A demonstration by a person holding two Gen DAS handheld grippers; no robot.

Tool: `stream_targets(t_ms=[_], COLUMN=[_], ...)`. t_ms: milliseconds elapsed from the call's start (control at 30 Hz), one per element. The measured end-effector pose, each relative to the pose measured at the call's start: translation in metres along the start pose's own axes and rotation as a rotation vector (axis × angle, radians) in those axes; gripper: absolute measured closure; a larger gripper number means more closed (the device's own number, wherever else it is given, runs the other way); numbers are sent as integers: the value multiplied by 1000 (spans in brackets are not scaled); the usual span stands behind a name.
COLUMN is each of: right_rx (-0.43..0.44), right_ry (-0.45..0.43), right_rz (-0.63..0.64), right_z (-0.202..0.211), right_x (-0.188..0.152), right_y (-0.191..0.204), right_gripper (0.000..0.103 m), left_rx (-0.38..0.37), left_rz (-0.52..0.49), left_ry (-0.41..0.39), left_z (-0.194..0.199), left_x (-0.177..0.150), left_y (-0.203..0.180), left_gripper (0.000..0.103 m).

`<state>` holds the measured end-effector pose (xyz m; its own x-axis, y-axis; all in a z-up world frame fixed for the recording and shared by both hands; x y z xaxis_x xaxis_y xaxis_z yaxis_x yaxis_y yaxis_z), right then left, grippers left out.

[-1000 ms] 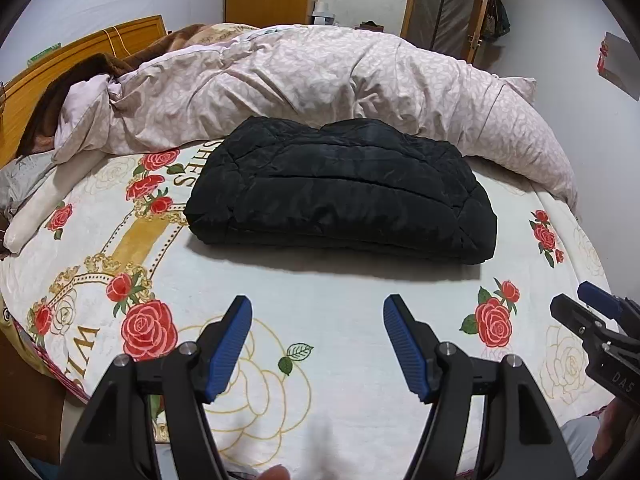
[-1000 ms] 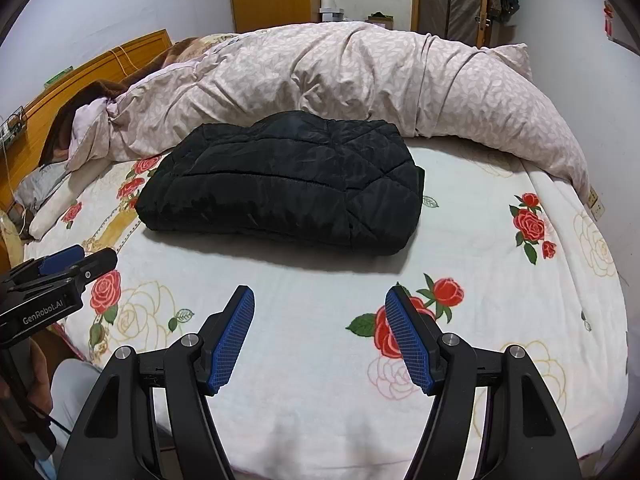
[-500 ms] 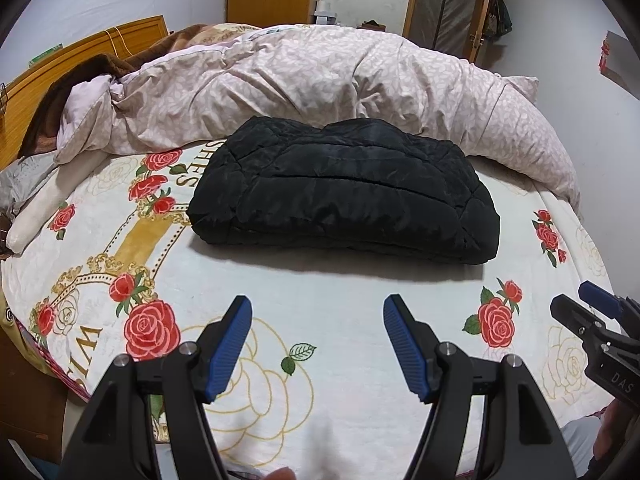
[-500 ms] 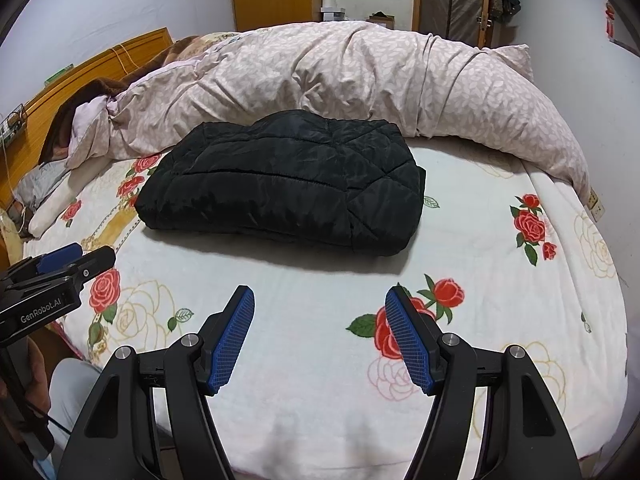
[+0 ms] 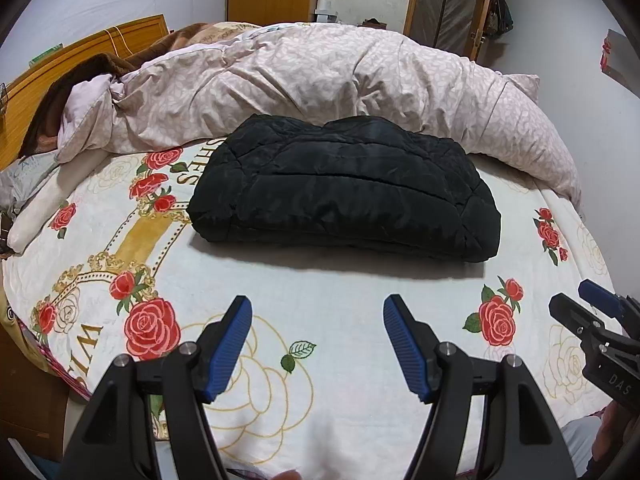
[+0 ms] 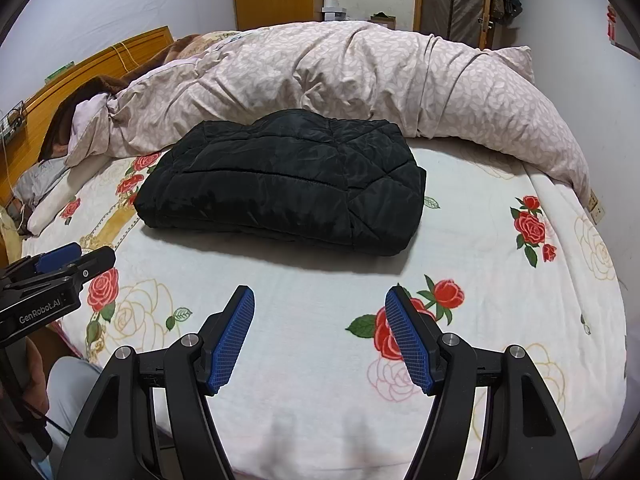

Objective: Fold large clothes

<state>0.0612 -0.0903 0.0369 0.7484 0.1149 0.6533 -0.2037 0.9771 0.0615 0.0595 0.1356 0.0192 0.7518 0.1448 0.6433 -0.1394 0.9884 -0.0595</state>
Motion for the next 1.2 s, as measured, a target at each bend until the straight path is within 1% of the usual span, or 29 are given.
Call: stream_targets(t_ms=[267, 700, 1200], right_rx=[1, 3, 1], right_ry=[1, 3, 3], right_rz=[3, 7, 6], right_z=[-1, -2, -2], right_x=[0, -1, -1], right_y=[-2, -1, 1], right_gripper=[35, 35, 35], left_rx=[12, -4, 3], left_rz=[3, -5, -16], left_ry=[7, 12, 20], left_z=[-1, -2, -2], left_x=[-2, -3, -5], left_y=[-3, 2, 2], left_gripper=[33, 33, 33])
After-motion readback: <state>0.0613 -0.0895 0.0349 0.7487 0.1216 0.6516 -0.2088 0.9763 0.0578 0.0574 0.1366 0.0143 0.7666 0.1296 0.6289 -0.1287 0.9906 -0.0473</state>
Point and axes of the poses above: each gripper's, at about its wrist camera, not at the fingertips, and z roughly against the way its jaws point, y to its left, x to its top, the point moved 3 cm from there along -z, roughly the way its jaws point, and after that the axes turned 4 degrees about x, right-handed, at the moved point
